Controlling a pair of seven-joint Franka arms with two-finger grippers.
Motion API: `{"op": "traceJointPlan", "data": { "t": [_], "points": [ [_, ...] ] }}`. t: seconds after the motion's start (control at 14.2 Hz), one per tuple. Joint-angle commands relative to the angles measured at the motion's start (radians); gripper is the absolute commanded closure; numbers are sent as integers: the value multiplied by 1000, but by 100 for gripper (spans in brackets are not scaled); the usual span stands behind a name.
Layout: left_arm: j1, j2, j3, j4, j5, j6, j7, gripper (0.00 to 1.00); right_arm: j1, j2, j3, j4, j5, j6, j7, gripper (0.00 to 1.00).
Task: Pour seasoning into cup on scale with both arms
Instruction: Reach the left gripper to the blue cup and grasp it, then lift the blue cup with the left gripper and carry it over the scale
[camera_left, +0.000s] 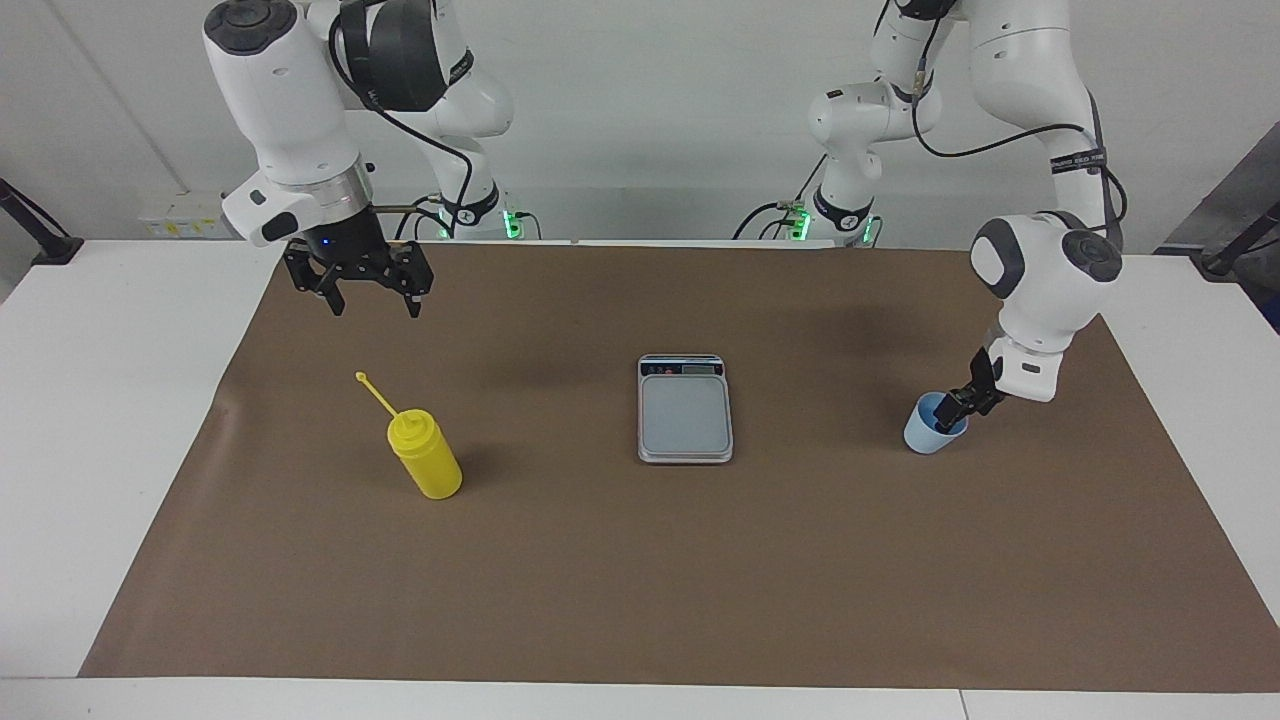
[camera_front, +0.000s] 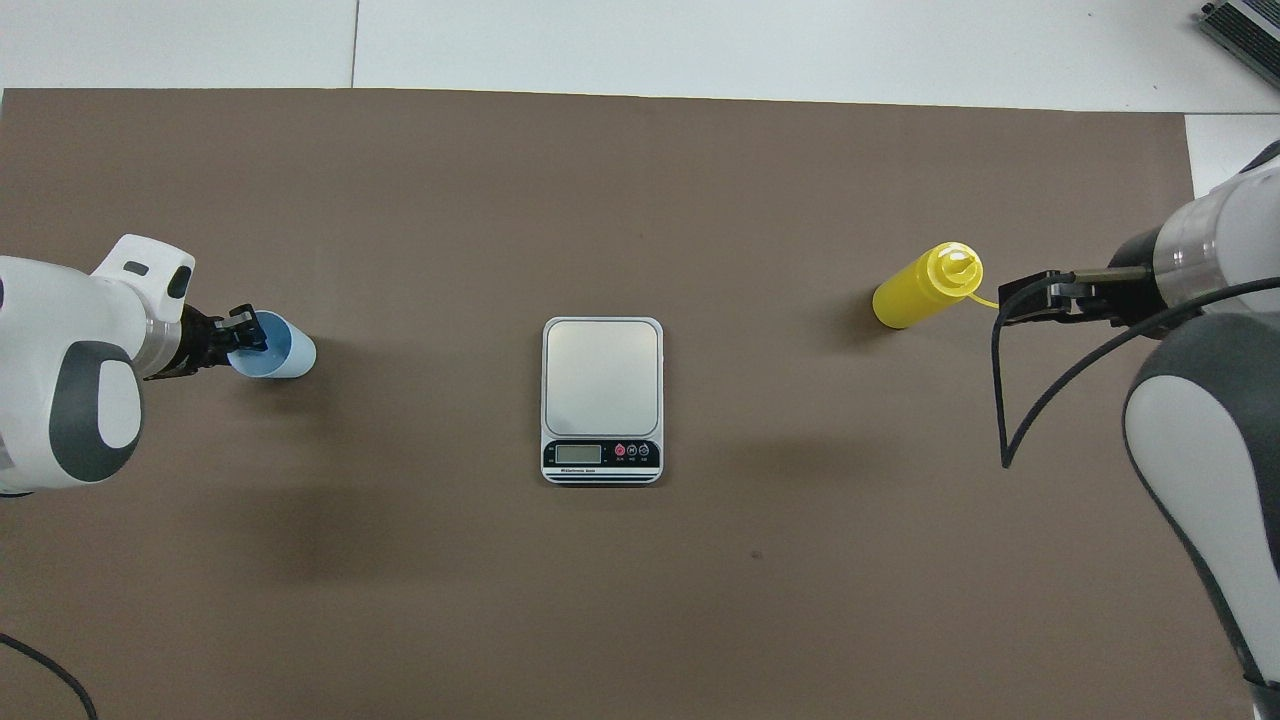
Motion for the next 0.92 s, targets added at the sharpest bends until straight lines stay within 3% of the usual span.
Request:
{"op": "traceJointPlan", "data": {
  "t": [0.0,0.35,0.56,0.85],
  "points": [
    [-17,-1,6,0,-13,6,16,100,-5,-15,-4,-11,19,-1,-31,0],
    [-15,16,6,194,-5,-191,20,100,-5,-15,-4,-11,19,-1,-31,0],
    [-21,6,-9,263,-5,-231,16,100,-5,-15,-4,-11,19,-1,-31,0],
    [-101,11,-23,384,-5,-360,-28,100,-5,-15,-4,-11,19,-1,-31,0]
  ]
}}
